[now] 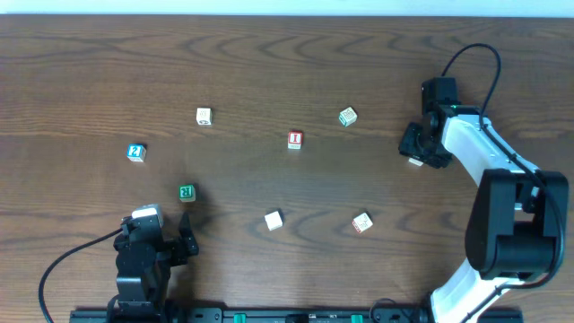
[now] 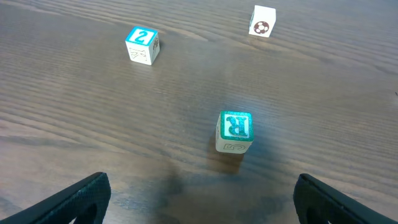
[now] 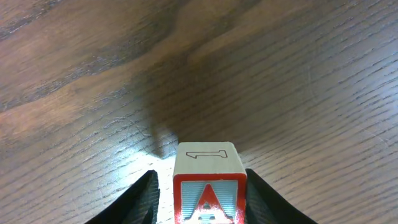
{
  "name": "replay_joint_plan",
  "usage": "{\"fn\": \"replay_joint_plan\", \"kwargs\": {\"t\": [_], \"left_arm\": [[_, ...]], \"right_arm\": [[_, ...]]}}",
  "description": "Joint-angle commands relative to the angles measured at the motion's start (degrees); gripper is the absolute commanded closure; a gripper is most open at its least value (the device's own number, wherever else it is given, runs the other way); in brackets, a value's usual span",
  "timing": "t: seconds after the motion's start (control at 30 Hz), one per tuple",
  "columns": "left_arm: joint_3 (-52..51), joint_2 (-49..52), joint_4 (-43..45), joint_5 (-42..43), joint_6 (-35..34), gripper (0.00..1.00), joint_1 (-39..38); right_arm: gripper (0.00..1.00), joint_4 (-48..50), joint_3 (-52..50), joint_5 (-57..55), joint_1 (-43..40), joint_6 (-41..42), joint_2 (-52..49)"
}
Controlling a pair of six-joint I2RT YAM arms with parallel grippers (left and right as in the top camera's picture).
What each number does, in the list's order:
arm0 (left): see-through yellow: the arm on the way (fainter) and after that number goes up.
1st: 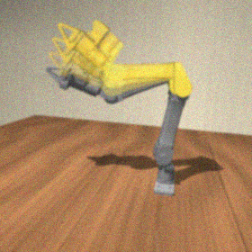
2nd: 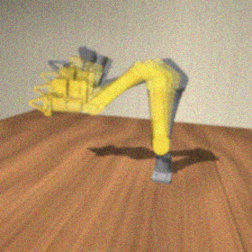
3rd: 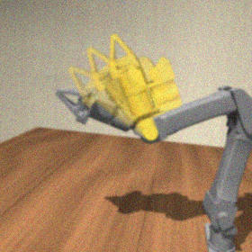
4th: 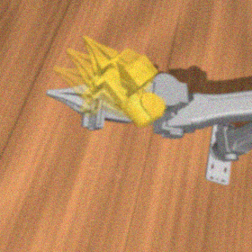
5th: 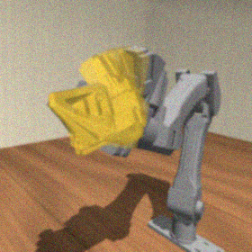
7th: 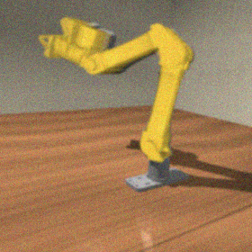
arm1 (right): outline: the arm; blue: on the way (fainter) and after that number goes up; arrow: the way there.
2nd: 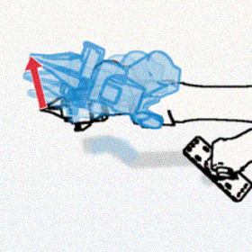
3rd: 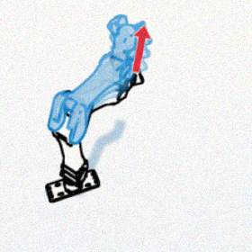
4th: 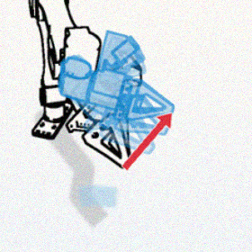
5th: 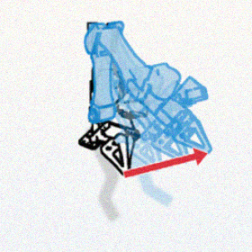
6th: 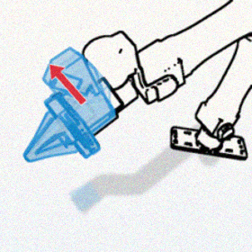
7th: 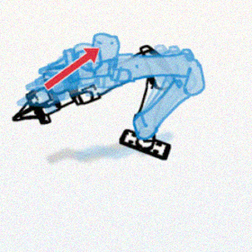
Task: Spell out Ai2
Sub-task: 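Lower the right gripper and grasp the red 'A' block, then carry the 'A' block to the left of the 'I' block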
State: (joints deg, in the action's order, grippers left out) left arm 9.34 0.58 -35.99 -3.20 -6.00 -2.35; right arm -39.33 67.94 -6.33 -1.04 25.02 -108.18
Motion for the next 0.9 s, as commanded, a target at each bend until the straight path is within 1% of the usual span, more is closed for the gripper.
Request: {"fn": "replay_joint_plan", "kwargs": {"t": [0.0,0.17,0.33,0.5,0.6,0.7,0.8,0.83,0.87], "left_arm": [[-0.50,-0.35,-0.17,-0.37,-0.24,0.05,0.11],[-0.50,-0.35,-0.17,-0.37,-0.22,0.05,0.11],[-0.50,-0.35,-0.17,-0.37,-0.22,0.05,0.11],[-0.50,-0.35,-0.17,-0.37,-0.22,0.05,0.11],[-0.50,-0.35,-0.17,-0.37,-0.22,0.04,0.11],[-0.50,-0.35,-0.17,-0.37,-0.22,0.04,0.11],[-0.50,-0.35,-0.17,-0.37,-0.24,0.05,0.11],[-0.50,-0.35,-0.17,-0.37,-0.24,0.05,0.11],[-0.50,-0.35,-0.17,-0.37,-0.22,0.05,0.11]], "right_arm": [[0.63,0.13,-0.39,-0.94,-0.50,0.20,0.15],[0.64,0.17,-0.39,-0.81,-0.48,-1.16,0.15],[0.71,0.87,-0.37,-0.59,-0.37,-4.02,0.15],[0.76,2.56,-0.15,3.48,-0.37,-6.75,0.17],[0.82,3.21,0.68,5.81,-0.20,-8.20,0.17],[0.87,2.82,3.34,7.34,0.81,-9.11,0.20],[0.92,0.00,9.92,8.28,3.93,-9.46,0.20],[0.98,-0.94,12.41,8.09,5.35,-9.46,0.20],[0.98,-1.68,14.91,8.04,6.86,-9.42,0.20]]}}
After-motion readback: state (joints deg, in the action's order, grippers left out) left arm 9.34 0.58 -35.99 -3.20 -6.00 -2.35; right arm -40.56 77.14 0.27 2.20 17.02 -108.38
